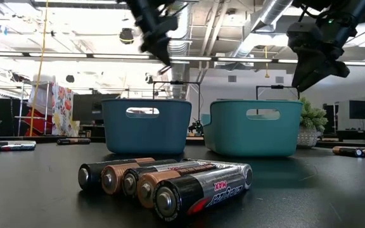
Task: Sort batteries
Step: Put the white battery into the green bin, then put the black battery into the blue bin
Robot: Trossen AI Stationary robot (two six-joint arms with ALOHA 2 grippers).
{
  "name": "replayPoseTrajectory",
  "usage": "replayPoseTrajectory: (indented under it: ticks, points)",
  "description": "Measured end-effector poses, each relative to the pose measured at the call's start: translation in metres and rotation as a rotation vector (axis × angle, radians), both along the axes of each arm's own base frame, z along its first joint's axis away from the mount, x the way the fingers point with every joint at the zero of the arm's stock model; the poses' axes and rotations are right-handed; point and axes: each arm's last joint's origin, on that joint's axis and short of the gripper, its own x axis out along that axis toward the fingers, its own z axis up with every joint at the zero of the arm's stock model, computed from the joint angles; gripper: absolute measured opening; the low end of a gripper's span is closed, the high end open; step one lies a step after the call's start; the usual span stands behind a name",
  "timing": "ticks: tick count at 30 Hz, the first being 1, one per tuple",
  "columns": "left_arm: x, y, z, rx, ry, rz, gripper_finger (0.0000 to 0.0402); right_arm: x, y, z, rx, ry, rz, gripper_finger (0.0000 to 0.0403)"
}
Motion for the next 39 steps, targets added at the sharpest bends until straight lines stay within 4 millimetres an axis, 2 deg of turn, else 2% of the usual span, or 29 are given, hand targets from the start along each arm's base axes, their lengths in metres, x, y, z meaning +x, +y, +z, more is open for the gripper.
replayPoseTrajectory:
  ticks: [4, 10, 20, 26, 29, 33, 39]
  points:
    - [0.043, -0.027, -0.002, -0.017, -0.025, -0.077, 0.0038, 0.001, 0.004, 0.0, -0.018, 0.008, 0.055, 0.0127]
    - [0.104, -0.058, -0.028, -0.046, 0.004, -0.159, 0.0038, 0.0, 0.011, -0.001, -0.027, 0.028, 0.113, 0.0127]
    - [0.172, -0.11, -0.088, -0.118, 0.098, -0.297, 0.0038, -0.004, 0.024, -0.004, -0.022, 0.091, 0.196, 0.0127]
    - [0.185, -0.121, -0.136, -0.168, 0.214, -0.275, 0.0038, -0.004, 0.031, -0.004, -0.024, 0.09, 0.24, 0.0127]
    - [0.187, -0.118, -0.15, -0.19, 0.245, -0.24, 0.0038, -0.005, 0.034, -0.004, -0.024, 0.09, 0.258, 0.0127]
    - [0.187, -0.117, -0.154, -0.199, 0.249, -0.232, 0.0047, -0.005, 0.038, -0.004, -0.019, 0.088, 0.274, 0.0127]
    - [0.187, -0.117, -0.154, -0.2, 0.247, -0.24, 0.0115, -0.006, 0.042, -0.005, -0.012, 0.098, 0.289, 0.0127]
